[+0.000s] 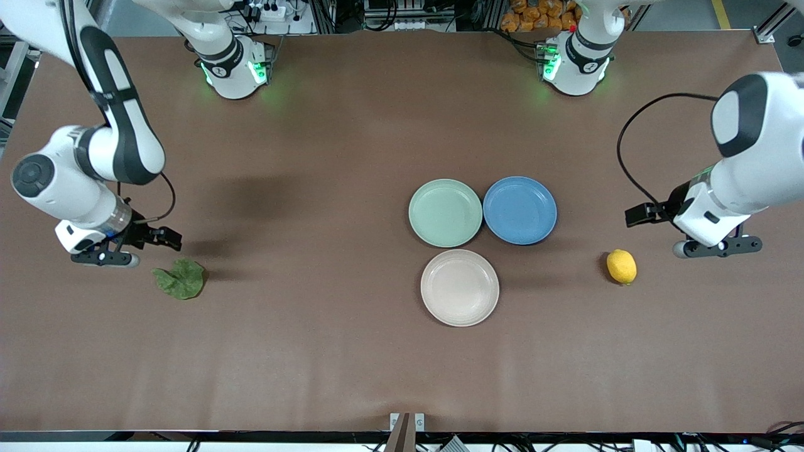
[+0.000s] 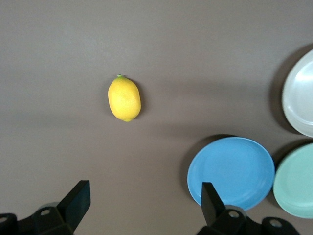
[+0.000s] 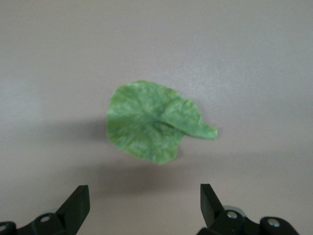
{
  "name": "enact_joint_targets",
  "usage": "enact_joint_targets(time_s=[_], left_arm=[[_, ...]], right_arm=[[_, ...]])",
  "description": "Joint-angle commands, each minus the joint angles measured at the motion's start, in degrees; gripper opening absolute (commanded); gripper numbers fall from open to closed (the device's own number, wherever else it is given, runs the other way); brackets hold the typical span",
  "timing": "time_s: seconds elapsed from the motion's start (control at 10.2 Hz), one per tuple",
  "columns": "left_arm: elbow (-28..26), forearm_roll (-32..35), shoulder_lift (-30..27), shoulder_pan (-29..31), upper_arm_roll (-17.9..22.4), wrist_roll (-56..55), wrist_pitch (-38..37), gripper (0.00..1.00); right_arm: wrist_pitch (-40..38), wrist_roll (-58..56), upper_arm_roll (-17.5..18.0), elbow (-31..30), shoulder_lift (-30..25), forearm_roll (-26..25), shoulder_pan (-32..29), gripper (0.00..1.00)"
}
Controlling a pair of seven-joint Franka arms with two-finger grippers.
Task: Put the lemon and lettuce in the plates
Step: 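Reach the right gripper to the lettuce while the left gripper reaches the lemon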
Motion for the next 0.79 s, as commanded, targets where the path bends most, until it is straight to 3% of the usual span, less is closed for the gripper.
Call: enact_joint_targets(time_s=[0.0,0.2,0.39,0.59,0.69], left_arm=[[-2.7,0.7,2.3,1.5,-0.3,1.2,4.5,1.0],[-2.7,4.1,5.8,2.3,-0.3,1.4,6.7,1.0],[-2.7,4.6,9.0,3.4,-0.3,1.5,10.0,1.0],[-2.7,5.4,12.9,3.5,-0.3,1.5,14.9,1.0],[-2.6,5.4,14.9,3.8,-0.2,1.4,17.1,1.0]], right_arm=[[9.1,-1.6,0.5,0.7,6.8,0.1,-1.3,1.0],[11.7,-3.3,0.5,2.9,11.1,-0.2,-1.6,1.0],[11.7,-4.7,0.5,5.5,13.7,-0.3,-1.8,0.87],[12.8,-4.7,0.5,7.6,16.3,-1.2,-2.1,0.83],[13.7,-4.7,0.5,8.4,17.7,-1.3,-2.5,0.76]])
